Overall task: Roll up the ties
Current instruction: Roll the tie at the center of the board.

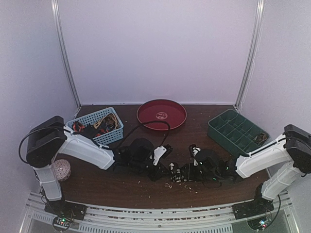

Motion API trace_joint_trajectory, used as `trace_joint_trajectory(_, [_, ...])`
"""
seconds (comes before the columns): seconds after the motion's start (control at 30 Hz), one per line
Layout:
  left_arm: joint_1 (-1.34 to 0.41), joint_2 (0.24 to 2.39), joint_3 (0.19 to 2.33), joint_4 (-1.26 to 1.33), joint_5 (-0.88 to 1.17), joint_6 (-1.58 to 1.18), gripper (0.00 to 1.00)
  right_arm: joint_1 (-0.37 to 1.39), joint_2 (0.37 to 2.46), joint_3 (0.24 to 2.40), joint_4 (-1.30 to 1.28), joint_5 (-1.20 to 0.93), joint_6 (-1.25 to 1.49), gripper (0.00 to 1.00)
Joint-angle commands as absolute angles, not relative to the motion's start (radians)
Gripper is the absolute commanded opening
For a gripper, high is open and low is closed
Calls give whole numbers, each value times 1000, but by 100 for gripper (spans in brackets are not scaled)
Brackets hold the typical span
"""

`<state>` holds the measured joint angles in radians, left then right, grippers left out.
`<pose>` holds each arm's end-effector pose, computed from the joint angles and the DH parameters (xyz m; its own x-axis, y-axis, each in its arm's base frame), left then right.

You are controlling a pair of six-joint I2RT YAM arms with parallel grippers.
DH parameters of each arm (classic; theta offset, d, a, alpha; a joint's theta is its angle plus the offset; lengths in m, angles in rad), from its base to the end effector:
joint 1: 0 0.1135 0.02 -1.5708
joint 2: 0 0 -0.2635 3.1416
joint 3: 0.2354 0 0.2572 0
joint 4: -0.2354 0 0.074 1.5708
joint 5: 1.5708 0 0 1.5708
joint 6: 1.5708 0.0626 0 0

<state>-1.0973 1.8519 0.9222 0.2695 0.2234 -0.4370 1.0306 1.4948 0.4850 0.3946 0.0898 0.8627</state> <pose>0.1689 -0.3600 0.1193 -0.6544 0.3722 -0.6581 0.7403 0.4928 -0.4574 0.1566 0.2503 0.1177 -0.8132 0.1149 -0.5705 -0.3056 0.7500 0.5867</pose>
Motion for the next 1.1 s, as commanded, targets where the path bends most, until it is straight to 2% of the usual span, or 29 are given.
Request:
trace_joint_trajectory(0.0, [-1106, 1850, 966, 240, 208, -417, 15, 1022, 1454, 467, 360, 145, 849, 23])
trace_joint_trajectory(0.2, [-1112, 1862, 986, 244, 212, -420, 16, 1018, 1404, 473, 248, 252, 851, 23])
trace_joint_trajectory(0.37, [-1119, 1895, 1037, 229, 229, -405, 16, 1013, 1292, 476, 187, 300, 824, 30])
trace_joint_trajectory(0.53, [-1129, 1921, 1068, 228, 232, -397, 16, 1011, 1233, 481, 201, 241, 802, 38])
trace_joint_trajectory(0.77, [-1139, 1951, 1078, 245, 241, -402, 16, 1003, 1287, 494, 246, 140, 813, 45])
trace_joint_trajectory(1.07, [-1142, 1961, 1093, 253, 242, -399, 16, 999, 1326, 474, 207, 148, 830, 37])
